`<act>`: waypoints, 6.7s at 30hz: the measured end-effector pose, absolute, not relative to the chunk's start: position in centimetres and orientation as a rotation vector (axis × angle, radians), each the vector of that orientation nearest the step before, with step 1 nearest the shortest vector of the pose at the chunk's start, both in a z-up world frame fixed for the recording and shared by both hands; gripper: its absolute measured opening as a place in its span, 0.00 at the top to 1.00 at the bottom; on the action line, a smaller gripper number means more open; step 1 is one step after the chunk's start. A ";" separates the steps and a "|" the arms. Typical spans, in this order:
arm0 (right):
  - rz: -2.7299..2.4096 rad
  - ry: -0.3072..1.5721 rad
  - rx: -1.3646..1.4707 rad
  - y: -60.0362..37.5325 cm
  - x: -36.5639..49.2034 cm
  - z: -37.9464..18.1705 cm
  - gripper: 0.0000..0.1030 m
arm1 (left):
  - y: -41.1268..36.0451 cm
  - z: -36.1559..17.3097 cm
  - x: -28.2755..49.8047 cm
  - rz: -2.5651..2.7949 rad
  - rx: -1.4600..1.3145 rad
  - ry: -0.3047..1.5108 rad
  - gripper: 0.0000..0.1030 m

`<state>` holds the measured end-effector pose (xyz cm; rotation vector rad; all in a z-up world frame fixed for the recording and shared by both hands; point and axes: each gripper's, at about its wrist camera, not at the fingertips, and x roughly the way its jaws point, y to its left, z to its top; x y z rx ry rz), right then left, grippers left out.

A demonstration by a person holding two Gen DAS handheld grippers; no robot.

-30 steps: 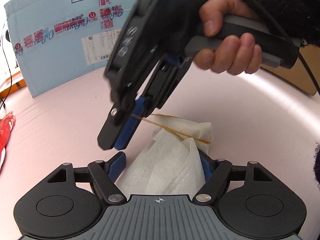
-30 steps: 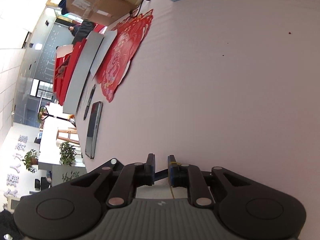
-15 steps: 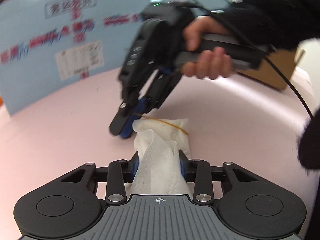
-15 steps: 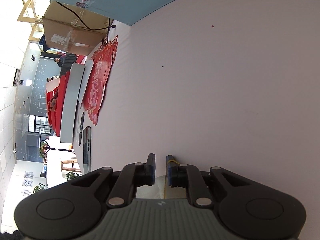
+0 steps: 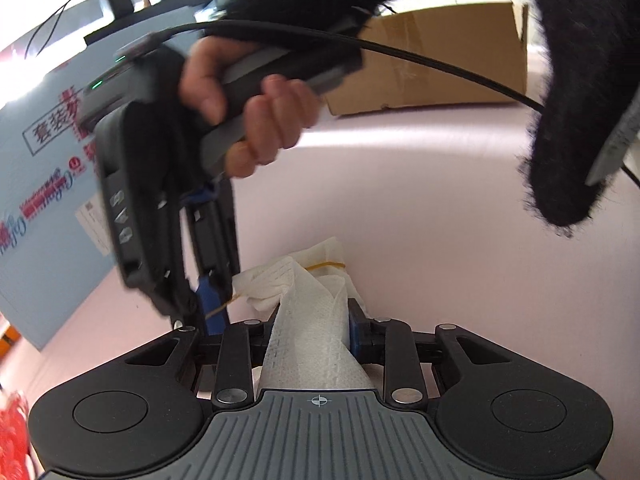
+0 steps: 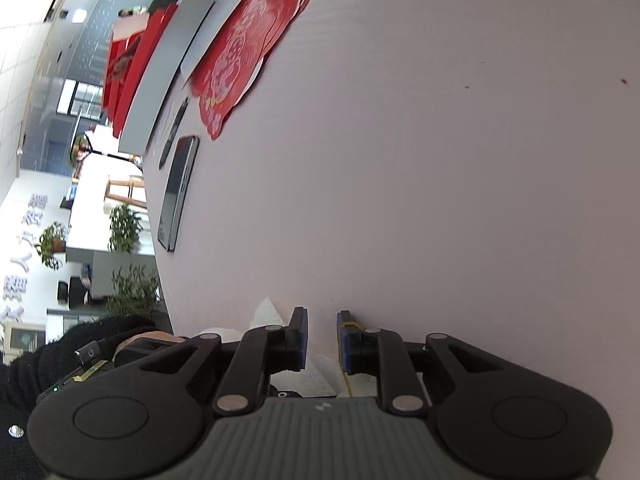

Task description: Fold shopping bag

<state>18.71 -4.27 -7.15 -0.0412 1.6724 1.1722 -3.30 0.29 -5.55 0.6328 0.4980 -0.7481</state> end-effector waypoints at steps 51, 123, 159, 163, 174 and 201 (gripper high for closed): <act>0.873 1.267 0.554 -21.8 13.2 -6.9 0.81 | 5.5 -3.5 1.4 -0.402 0.223 0.796 0.41; 0.754 1.168 0.534 -17.5 6.3 -7.5 0.56 | -0.9 -2.9 -4.5 -0.031 0.425 0.653 0.65; 1.008 0.646 -0.589 -9.3 -0.2 -5.5 0.75 | 3.1 -2.6 4.0 -0.123 0.267 0.642 0.55; 1.013 0.531 -0.752 -8.5 -2.2 -5.8 0.77 | 6.5 -2.5 6.5 -0.070 0.111 0.713 0.51; 1.006 0.790 -0.380 -9.2 1.5 -3.8 0.73 | 5.7 -3.5 2.6 -0.137 0.365 0.643 0.33; 0.848 0.888 -0.176 -9.4 4.2 -6.5 0.72 | 4.5 -3.6 1.6 -0.180 0.872 0.387 0.23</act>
